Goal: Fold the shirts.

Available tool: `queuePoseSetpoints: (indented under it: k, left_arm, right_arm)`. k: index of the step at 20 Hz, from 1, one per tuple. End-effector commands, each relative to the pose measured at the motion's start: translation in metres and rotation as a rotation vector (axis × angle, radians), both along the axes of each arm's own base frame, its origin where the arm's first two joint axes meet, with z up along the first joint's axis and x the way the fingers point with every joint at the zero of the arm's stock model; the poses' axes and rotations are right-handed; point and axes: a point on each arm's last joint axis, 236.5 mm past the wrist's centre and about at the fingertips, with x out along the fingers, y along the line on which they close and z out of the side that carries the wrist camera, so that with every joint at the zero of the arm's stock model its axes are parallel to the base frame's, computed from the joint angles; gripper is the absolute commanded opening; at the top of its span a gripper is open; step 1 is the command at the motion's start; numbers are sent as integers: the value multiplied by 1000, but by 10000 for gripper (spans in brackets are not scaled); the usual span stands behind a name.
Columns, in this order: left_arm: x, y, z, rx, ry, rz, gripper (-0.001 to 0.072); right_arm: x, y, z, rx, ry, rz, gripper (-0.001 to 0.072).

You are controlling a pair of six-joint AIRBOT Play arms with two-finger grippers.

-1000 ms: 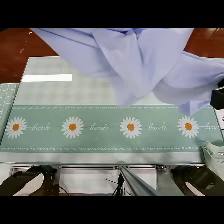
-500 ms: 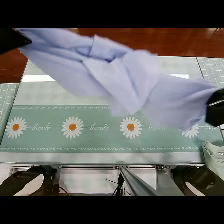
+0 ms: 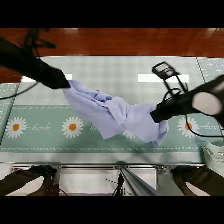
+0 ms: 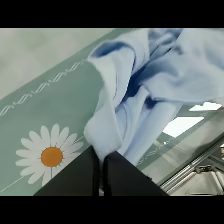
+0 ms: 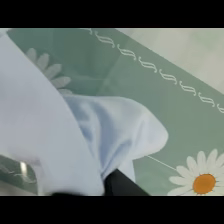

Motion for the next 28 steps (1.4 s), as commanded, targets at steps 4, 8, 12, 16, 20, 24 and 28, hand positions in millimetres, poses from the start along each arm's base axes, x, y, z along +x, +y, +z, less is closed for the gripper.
queuePoseSetpoints:
  k: [4,8,12,16,20,24,28]
  left_arm:
    - [-22,-18,-138,-98,215,160,25]
    - [-30,-18,-177,-106,277,217,25]
    - [10,15,-153,-141,207,324,306]
    - [31,75,-121,-187,242,520,675]
    - [-30,100,-160,-111,438,551,675]
    - [-71,10,-163,-413,578,461,674]
    - [-69,-39,-176,-390,519,420,674]
  right_arm:
    - [5,49,-93,55,210,46,38]
    - [10,42,-109,2,227,66,37]
    - [15,29,-87,-28,158,83,37]
    - [20,22,-67,-34,87,87,37]
    - [27,27,-66,-11,57,80,38]
    - [36,33,-64,20,20,52,38]
    - [36,33,-64,23,21,45,38]
